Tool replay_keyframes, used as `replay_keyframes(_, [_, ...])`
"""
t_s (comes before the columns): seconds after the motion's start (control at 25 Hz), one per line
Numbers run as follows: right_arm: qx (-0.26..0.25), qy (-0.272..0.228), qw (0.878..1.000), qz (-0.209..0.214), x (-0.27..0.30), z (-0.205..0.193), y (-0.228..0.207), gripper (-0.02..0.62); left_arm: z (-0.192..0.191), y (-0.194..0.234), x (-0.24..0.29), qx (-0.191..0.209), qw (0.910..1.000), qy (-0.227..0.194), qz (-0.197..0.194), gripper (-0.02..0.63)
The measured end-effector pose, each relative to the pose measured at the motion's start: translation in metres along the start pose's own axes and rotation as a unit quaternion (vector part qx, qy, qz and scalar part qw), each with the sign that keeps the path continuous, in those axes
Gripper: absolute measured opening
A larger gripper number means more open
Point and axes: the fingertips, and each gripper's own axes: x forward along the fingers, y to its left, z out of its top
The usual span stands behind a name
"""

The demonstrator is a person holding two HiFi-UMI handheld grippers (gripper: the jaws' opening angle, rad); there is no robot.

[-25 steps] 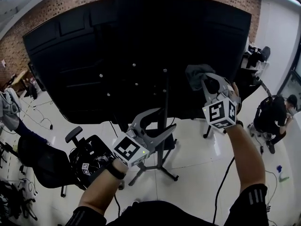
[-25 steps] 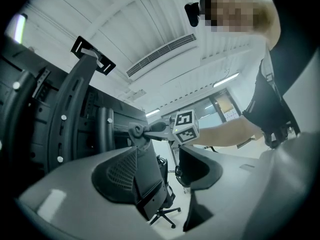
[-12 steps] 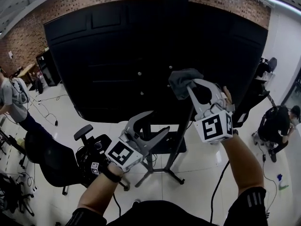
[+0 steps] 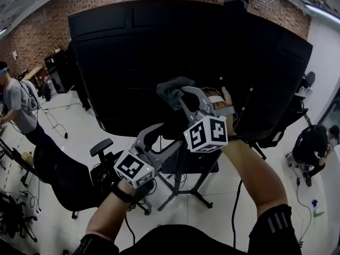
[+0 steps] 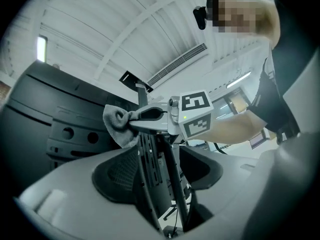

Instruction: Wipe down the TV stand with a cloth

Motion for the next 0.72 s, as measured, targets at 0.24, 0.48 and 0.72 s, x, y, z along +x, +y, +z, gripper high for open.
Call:
replay_keyframes(0.24, [-0.061, 0.069, 0.995, 0.031, 0.055, 0.008, 0.03, 0.023, -0.014, 0.036, -0.031, -0.013, 0.9997, 0.013, 0.016, 0.282])
replay_keyframes(0.48, [-0.199, 0.139, 0.97, 0.025, 0.088, 0.009, 0.04, 0.021, -0.026, 0.053, -0.045, -0.031, 0.9993, 0.016, 0.014, 0.282])
replay_keyframes(0.72, [-0.203, 0.184, 0.961, 0.04, 0.112, -0.001, 0.04, 0.021, -0.023, 0.06, -0.054, -0.032, 0.9994, 0.013, 0.01, 0.282])
